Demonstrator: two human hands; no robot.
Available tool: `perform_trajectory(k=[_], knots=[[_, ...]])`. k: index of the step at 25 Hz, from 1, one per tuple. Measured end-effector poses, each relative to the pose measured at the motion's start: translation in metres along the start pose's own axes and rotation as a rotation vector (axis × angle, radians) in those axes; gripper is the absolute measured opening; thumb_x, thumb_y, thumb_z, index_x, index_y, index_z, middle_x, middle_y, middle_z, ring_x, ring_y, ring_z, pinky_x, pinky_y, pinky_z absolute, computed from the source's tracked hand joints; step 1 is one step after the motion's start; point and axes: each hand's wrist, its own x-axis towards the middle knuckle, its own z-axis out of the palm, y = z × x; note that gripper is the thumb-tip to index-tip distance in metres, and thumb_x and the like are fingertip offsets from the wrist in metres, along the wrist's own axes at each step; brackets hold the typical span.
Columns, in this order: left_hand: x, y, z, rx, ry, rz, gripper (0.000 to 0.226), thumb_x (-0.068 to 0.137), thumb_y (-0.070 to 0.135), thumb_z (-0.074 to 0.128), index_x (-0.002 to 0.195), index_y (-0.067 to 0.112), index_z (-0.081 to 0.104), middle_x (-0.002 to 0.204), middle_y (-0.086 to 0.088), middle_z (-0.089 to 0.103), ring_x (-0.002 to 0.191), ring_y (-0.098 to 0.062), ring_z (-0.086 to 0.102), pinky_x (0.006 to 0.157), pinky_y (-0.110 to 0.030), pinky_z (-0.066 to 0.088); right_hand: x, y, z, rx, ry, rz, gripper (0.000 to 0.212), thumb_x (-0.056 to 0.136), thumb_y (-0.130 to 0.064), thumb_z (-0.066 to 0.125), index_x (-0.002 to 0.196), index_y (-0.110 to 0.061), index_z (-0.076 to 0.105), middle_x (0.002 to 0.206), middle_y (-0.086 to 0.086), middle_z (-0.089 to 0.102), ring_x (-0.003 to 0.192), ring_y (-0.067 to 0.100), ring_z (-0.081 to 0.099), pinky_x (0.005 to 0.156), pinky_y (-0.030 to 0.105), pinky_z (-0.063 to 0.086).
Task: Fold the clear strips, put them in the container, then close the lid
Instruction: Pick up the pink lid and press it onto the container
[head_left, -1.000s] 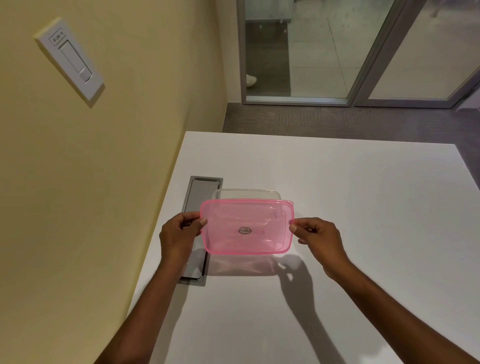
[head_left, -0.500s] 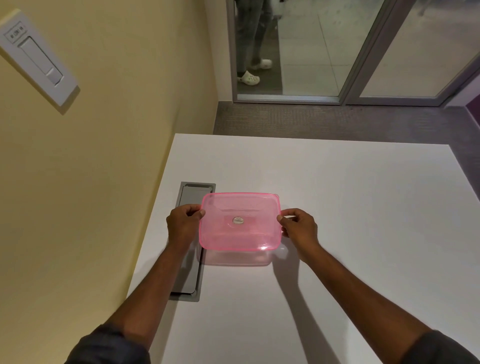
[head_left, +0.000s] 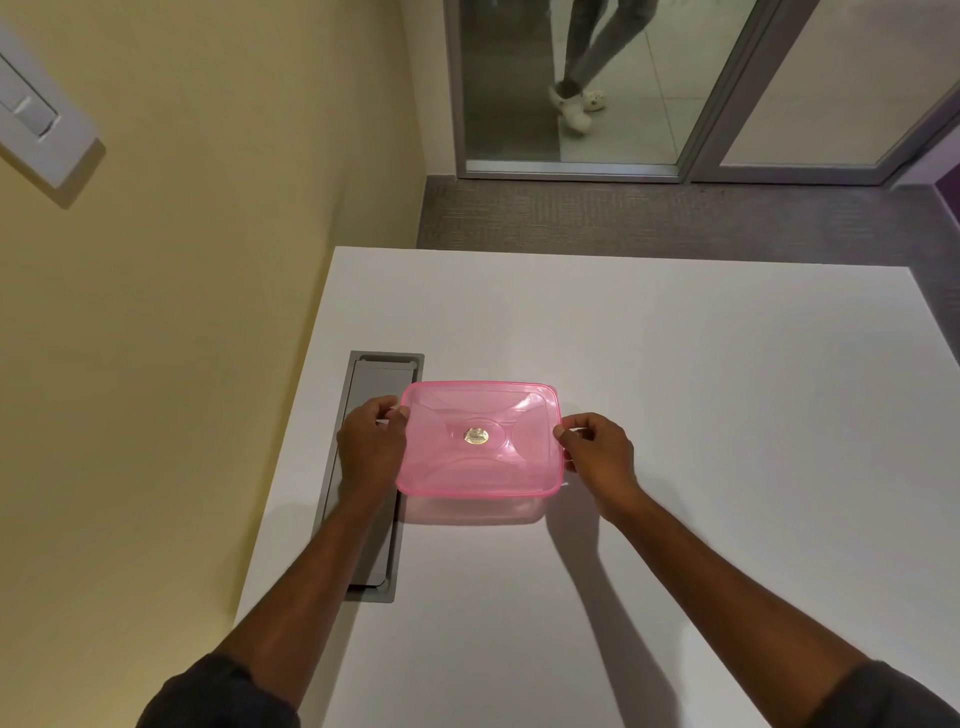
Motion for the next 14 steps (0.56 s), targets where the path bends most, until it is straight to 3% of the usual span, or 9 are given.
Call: perform_trajectory(k=[3, 6, 10, 14], knots=[[0.01, 0.0, 0.014, 0.074, -0.01, 0.1, 0.039, 0.108, 0.033, 0.056, 0.143, 0.017, 0.065, 0.128, -0.011, 0.07, 0.112, -0.028, 0.068, 0.098, -0.043, 0.056, 0.002, 0.002, 0.001, -0.011, 0.0, -0.005, 0.001, 0.092, -0.024, 0.076, 0.091, -0.024, 0.075, 0.081, 0.0, 0.078, 0.077, 0.03, 0.078, 0.079, 0.053, 0.067], [0.013, -0.007, 0.027, 0.232, -0.042, 0.161, 0.044, 0.111, 0.046, 0.042, 0.148, 0.026, 0.057, 0.128, -0.011, 0.065, 0.115, -0.033, 0.066, 0.095, -0.047, 0.055, 0.004, 0.005, 0.002, -0.011, -0.006, -0.005, 0.002, 0.092, -0.024, 0.076, 0.091, -0.025, 0.075, 0.08, -0.002, 0.078, 0.075, 0.028, 0.078, 0.078, 0.053, 0.067], [0.014, -0.017, 0.034, 0.336, -0.009, 0.219, 0.04, 0.112, 0.052, 0.027, 0.135, 0.036, 0.055, 0.111, -0.005, 0.059, 0.097, -0.035, 0.067, 0.079, -0.041, 0.052, 0.006, 0.007, 0.004, -0.028, -0.003, -0.027, 0.004, 0.093, -0.025, 0.075, 0.09, -0.027, 0.074, 0.079, -0.004, 0.078, 0.071, 0.023, 0.078, 0.078, 0.051, 0.068], [0.021, -0.018, 0.037, 0.365, -0.007, 0.237, 0.034, 0.113, 0.048, 0.025, 0.121, 0.03, 0.053, 0.104, -0.006, 0.059, 0.09, -0.036, 0.065, 0.076, -0.041, 0.051, 0.01, 0.008, 0.004, -0.051, 0.004, -0.047, 0.004, 0.093, -0.024, 0.075, 0.09, -0.026, 0.073, 0.081, -0.002, 0.077, 0.073, 0.024, 0.077, 0.076, 0.053, 0.067]])
